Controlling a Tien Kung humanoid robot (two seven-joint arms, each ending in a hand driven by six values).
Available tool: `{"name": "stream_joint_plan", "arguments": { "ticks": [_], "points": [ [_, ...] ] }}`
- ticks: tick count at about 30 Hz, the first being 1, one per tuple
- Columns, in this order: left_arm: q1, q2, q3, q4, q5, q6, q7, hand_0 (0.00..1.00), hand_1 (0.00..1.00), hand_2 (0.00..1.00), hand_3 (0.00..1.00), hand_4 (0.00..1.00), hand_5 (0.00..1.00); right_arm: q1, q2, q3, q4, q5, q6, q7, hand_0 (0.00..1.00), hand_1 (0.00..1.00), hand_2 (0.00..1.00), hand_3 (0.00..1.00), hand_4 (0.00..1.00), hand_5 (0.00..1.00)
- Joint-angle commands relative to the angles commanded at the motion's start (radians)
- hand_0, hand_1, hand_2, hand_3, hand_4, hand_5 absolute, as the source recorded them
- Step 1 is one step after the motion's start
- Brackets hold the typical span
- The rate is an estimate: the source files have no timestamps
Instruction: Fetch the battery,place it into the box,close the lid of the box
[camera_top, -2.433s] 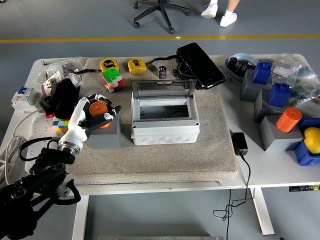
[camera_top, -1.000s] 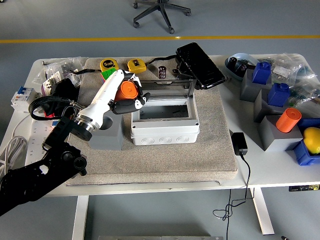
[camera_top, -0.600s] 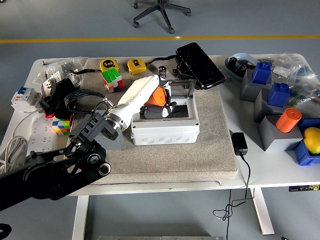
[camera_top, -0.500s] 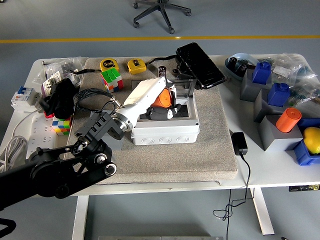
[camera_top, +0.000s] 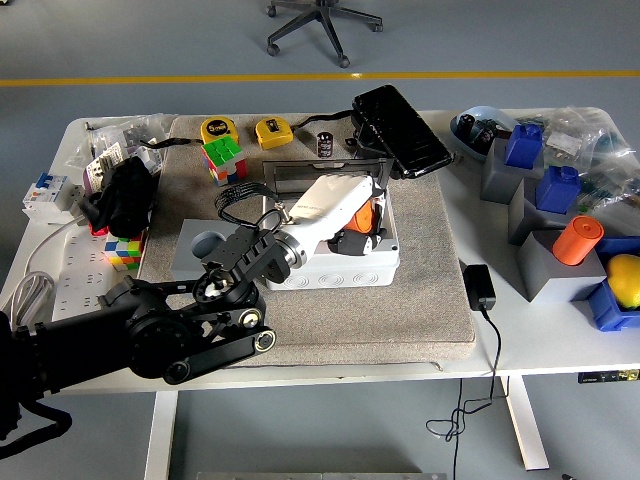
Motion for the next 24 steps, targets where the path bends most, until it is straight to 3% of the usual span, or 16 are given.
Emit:
{"name": "stream_joint_plan", "arguments": {
  "ticks": [2,3,10,20,21,24],
  "points": [
    [-0.010,-0.014,0.019,0.027,0.009,0.001,0.002,0.181,0.109,0.091,0.206,0.779,0.002,0.001,0.000,-0.001,0.002,-0.001,-0.001,0.001,0.605,0.629,0.593,0.558,0.899,0.460],
    [-0.014,-0.021,0.029,0.039,0.012,0.000,0.003,0.187,0.124,0.108,0.226,0.906,0.002,0.001,0.000,-0.002,0.002,-0.002,-0.001,0.001,0.606,0.629,0.592,0.558,0.899,0.459],
    [-0.031,-0.044,0.057,0.103,0.021,-0.005,0.004,0.203,0.139,0.124,0.243,0.931,0.017,0.003,-0.002,-0.007,0.003,-0.001,-0.002,0.000,0.604,0.629,0.592,0.559,0.899,0.459],
    [-0.038,-0.051,0.051,0.141,0.003,-0.015,0.005,0.225,0.180,0.157,0.267,0.956,0.045,0.003,-0.002,-0.004,0.006,-0.007,-0.003,0.001,0.606,0.629,0.592,0.559,0.899,0.459],
    [-0.037,-0.051,0.050,0.142,0.002,-0.018,0.005,0.281,0.381,0.376,0.413,0.984,0.074,0.002,-0.001,-0.002,0.007,-0.008,-0.003,0.001,0.607,0.628,0.592,0.559,0.899,0.459],
    [-0.034,-0.049,0.046,0.141,-0.005,-0.028,0.009,0.281,0.381,0.376,0.413,0.984,0.074,0.001,-0.001,0.000,0.009,-0.012,-0.004,0.001,0.607,0.628,0.592,0.559,0.899,0.459]
  ]
}}
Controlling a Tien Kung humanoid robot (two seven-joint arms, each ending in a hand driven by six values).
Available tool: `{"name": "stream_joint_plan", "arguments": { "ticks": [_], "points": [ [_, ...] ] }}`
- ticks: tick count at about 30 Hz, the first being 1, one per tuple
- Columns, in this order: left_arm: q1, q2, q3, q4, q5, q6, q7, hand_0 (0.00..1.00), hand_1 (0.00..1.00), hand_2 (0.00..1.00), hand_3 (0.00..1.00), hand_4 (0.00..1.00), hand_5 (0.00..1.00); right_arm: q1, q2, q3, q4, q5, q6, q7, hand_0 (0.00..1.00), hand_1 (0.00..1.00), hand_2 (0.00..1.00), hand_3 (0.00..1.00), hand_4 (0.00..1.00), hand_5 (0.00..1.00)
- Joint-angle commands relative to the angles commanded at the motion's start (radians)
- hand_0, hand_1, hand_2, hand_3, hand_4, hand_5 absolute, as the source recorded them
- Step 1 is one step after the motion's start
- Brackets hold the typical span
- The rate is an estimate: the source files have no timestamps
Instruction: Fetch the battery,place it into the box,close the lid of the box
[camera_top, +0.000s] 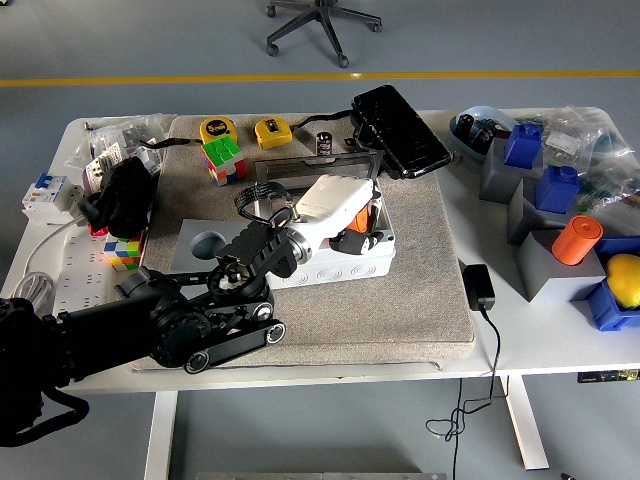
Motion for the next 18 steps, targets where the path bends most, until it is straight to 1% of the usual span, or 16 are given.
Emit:
{"name": "stream_joint_plan", "arguments": {
  "ticks": [2,3,8,9,18],
  "points": [
    [0.003,0.002,-0.004,-0.004,-0.008,-0.009,0.002,0.281,0.381,0.376,0.413,0.984,0.074,-0.001,0.000,0.001,0.001,-0.002,0.000,0.000,0.607,0.628,0.592,0.559,0.899,0.459],
    [0.004,0.003,-0.006,-0.005,-0.011,-0.011,0.002,0.421,0.642,0.597,0.640,0.998,0.098,-0.001,0.000,0.001,0.001,-0.002,0.000,0.000,0.607,0.629,0.592,0.559,0.898,0.459],
    [0.008,0.006,-0.019,-0.018,-0.021,-0.024,0.003,0.421,0.642,0.597,0.640,0.998,0.098,-0.002,0.000,0.007,0.003,-0.007,-0.001,0.000,0.607,0.629,0.592,0.559,0.898,0.459],
    [0.009,0.007,-0.022,-0.021,-0.023,-0.026,0.004,0.550,0.714,0.707,0.759,0.998,0.127,-0.002,0.000,0.008,0.004,-0.008,-0.001,0.000,0.605,0.628,0.592,0.559,0.898,0.459],
    [0.017,0.013,-0.045,-0.049,-0.031,-0.033,0.003,0.567,0.723,0.714,0.772,0.998,0.132,-0.004,0.001,0.015,0.007,-0.014,-0.002,0.002,0.605,0.629,0.591,0.559,0.899,0.458]
  ]
}}
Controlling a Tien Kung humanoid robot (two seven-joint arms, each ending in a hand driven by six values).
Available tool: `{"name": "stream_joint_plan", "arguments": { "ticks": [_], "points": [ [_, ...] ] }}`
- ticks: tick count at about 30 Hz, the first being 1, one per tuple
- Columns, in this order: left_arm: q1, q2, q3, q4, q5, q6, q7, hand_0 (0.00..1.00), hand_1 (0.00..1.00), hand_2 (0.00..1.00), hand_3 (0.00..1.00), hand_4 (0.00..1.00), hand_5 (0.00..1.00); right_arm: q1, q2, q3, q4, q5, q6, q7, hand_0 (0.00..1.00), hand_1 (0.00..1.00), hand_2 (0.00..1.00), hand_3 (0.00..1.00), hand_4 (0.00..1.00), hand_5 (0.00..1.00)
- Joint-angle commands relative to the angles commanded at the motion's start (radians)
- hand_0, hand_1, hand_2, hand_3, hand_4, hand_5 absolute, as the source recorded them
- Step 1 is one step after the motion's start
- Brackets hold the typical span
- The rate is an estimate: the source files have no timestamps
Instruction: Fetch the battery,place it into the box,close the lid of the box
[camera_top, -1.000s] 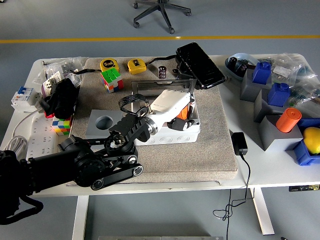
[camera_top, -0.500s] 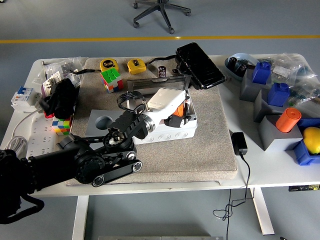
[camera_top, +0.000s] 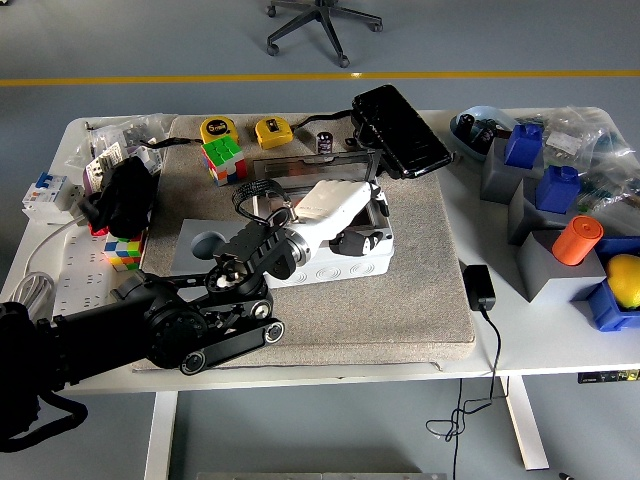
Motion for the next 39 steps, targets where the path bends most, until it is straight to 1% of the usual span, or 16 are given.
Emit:
{"name": "stream_joint_plan", "arguments": {
  "ticks": [4,8,9,12,14,15,16,20,21,23,24,26,27,31,35,39],
  "points": [
    [0.011,0.008,-0.030,-0.026,-0.015,0.002,-0.018,0.552,0.713,0.711,0.769,0.998,0.135,-0.002,0.001,0.004,0.001,-0.002,0.000,0.001,0.605,0.629,0.590,0.559,0.899,0.459],
    [0.034,0.024,-0.077,-0.080,-0.037,0.005,-0.041,0.552,0.713,0.711,0.769,0.998,0.135,-0.005,0.001,0.007,0.001,-0.003,0.001,0.000,0.605,0.629,0.590,0.559,0.899,0.459],
    [0.041,0.032,-0.091,-0.098,-0.044,0.006,-0.047,0.506,0.683,0.692,0.741,0.998,0.156,-0.005,0.001,0.008,0.001,-0.003,0.001,0.000,0.605,0.629,0.591,0.559,0.899,0.459],
    [0.064,0.052,-0.122,-0.145,-0.060,0.005,-0.054,0.506,0.683,0.692,0.741,0.998,0.156,-0.006,0.002,0.012,0.001,-0.004,0.001,0.000,0.605,0.629,0.591,0.559,0.899,0.459],
    [0.084,0.072,-0.144,-0.180,-0.078,0.007,-0.063,0.506,0.683,0.692,0.741,0.998,0.156,-0.007,0.002,0.015,0.001,-0.005,0.002,0.000,0.605,0.629,0.591,0.559,0.899,0.459],
    [0.095,0.081,-0.156,-0.195,-0.083,0.007,-0.066,0.455,0.644,0.620,0.625,0.998,0.239,-0.008,0.002,0.016,0.001,-0.006,0.002,0.000,0.604,0.629,0.590,0.559,0.899,0.458],
    [0.105,0.090,-0.167,-0.208,-0.089,0.009,-0.069,0.455,0.644,0.620,0.625,0.998,0.239,-0.008,0.002,0.017,0.001,-0.006,0.002,0.000,0.604,0.629,0.590,0.559,0.899,0.458],
    [0.177,0.149,-0.244,-0.277,-0.101,0.023,-0.083,0.455,0.644,0.620,0.625,0.998,0.239,-0.011,0.002,0.025,0.002,-0.009,0.002,0.001,0.604,0.629,0.590,0.559,0.899,0.458],
    [0.194,0.163,-0.261,-0.289,-0.095,0.022,-0.080,0.426,0.607,0.574,0.571,0.925,0.279,-0.012,0.002,0.026,0.002,-0.009,0.002,0.001,0.606,0.628,0.592,0.559,0.900,0.459],
    [0.221,0.187,-0.286,-0.306,-0.085,0.020,-0.072,0.426,0.607,0.574,0.571,0.925,0.279,-0.014,0.003,0.026,0.001,-0.009,0.003,0.000,0.606,0.628,0.592,0.559,0.900,0.459],
    [0.237,0.205,-0.300,-0.317,-0.078,0.017,-0.064,0.426,0.607,0.574,0.571,0.925,0.279,-0.015,0.003,0.026,0.000,-0.008,0.003,0.000,0.606,0.628,0.592,0.559,0.900,0.459],
    [0.266,0.239,-0.319,-0.335,-0.072,0.011,-0.053,0.426,0.607,0.574,0.571,0.925,0.279,-0.017,0.003,0.029,0.000,-0.009,0.004,0.001,0.606,0.628,0.592,0.559,0.900,0.459],
    [0.280,0.257,-0.328,-0.347,-0.069,0.008,-0.049,0.446,0.602,0.564,0.572,0.920,0.290,-0.018,0.003,0.031,0.001,-0.011,0.003,0.001,0.607,0.629,0.591,0.559,0.901,0.460],
    [0.315,0.299,-0.345,-0.383,-0.069,0.005,-0.044,0.446,0.602,0.564,0.572,0.920,0.290,-0.017,0.003,0.032,0.001,-0.012,0.003,0.001,0.607,0.629,0.591,0.559,0.901,0.460],
    [0.332,0.316,-0.351,-0.400,-0.068,-0.002,-0.034,0.437,0.588,0.549,0.567,0.914,0.292,-0.014,0.002,0.034,0.003,-0.014,0.002,0.002,0.605,0.629,0.591,0.560,0.902,0.459],
    [0.328,0.313,-0.339,-0.401,-0.077,-0.013,-0.026,0.427,0.580,0.542,0.565,0.911,0.294,-0.014,0.002,0.030,0.002,-0.012,0.003,0.001,0.605,0.629,0.592,0.560,0.902,0.460]
  ]
}}
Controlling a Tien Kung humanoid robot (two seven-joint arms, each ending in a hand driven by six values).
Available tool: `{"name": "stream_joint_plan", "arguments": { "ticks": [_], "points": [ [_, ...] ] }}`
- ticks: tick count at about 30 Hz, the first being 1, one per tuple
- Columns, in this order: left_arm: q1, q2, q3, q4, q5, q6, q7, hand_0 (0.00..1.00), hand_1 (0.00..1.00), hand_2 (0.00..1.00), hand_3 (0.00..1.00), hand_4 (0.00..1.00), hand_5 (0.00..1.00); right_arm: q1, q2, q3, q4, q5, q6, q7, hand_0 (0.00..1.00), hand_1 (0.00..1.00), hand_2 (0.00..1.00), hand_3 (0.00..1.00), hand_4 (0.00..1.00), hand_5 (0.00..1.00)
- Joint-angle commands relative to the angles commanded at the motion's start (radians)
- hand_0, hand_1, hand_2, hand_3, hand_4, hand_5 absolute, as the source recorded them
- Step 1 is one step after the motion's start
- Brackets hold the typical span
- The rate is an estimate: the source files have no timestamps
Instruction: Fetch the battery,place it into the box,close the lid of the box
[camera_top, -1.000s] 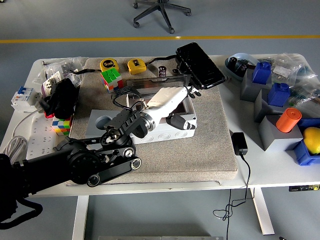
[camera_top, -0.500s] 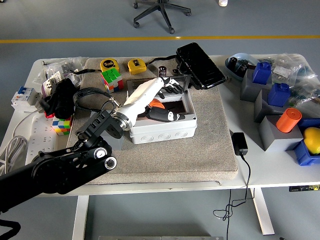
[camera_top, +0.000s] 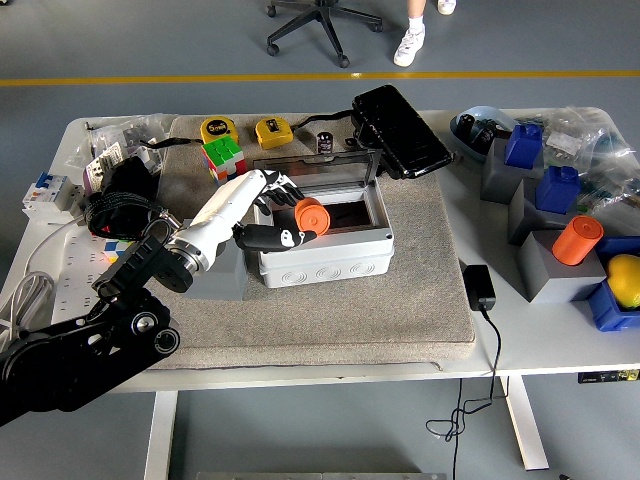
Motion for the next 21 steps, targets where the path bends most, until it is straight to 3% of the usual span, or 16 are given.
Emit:
{"name": "stream_joint_plan", "arguments": {
  "ticks": [12,21],
  "points": [
    [-0.065,-0.059,0.070,0.040,-0.051,-0.019,0.000,0.420,0.569,0.540,0.565,0.909,0.296,-0.002,-0.001,-0.006,0.000,0.004,-0.001,-0.001,0.605,0.629,0.592,0.560,0.903,0.459],
    [-0.155,-0.165,0.145,0.146,-0.175,-0.003,-0.070,0.423,0.583,0.555,0.567,0.905,0.291,0.002,0.001,-0.014,0.001,0.007,0.000,0.000,0.605,0.629,0.591,0.560,0.903,0.459]
  ]
}}
